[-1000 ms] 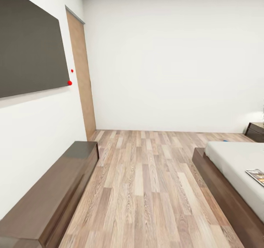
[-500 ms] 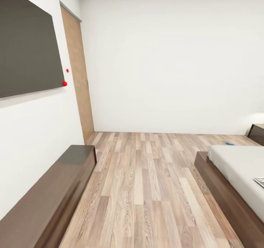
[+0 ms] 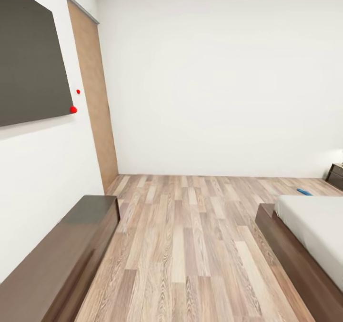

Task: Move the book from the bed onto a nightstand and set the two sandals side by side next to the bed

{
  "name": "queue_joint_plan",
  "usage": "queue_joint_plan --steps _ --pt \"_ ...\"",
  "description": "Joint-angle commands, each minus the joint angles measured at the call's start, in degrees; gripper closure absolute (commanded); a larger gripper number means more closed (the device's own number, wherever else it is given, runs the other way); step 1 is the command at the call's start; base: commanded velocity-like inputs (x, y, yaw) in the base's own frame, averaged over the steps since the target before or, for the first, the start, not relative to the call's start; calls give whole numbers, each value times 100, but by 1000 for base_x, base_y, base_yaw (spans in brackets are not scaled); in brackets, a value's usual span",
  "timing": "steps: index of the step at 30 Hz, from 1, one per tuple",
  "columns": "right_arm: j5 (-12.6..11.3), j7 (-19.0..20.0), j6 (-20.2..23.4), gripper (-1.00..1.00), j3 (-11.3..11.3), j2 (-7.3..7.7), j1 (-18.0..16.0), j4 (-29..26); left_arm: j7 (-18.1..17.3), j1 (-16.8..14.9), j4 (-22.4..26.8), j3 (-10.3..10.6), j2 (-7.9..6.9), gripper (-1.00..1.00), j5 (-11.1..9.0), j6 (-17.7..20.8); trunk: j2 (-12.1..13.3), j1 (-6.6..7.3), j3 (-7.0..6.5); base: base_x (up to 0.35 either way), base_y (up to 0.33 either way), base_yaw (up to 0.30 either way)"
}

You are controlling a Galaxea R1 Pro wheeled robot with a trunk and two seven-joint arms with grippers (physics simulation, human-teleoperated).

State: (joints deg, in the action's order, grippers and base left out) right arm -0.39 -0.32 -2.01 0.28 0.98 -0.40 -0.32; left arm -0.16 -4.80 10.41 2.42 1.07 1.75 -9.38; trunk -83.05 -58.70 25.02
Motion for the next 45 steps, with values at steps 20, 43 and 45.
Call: queue_joint_plan --steps 20,43,45 --pt "-5 -3 -18 -100 -1 -1 -4 6 7 -3 -3 22 -1 -100 18 -20 -3 -3 6 346 -59 -51" --pt "-5 -3 -19 -100 -1 -2 -4 6 7 -3 -3 22 -2 -100 18 -29 -3 -3 6 321 -1 -1" --pt "-5 -3 -19 -100 -1 -2 -4 6 7 -3 -2 22 -2 -100 18 -29 -3 -3 6 305 0 0"
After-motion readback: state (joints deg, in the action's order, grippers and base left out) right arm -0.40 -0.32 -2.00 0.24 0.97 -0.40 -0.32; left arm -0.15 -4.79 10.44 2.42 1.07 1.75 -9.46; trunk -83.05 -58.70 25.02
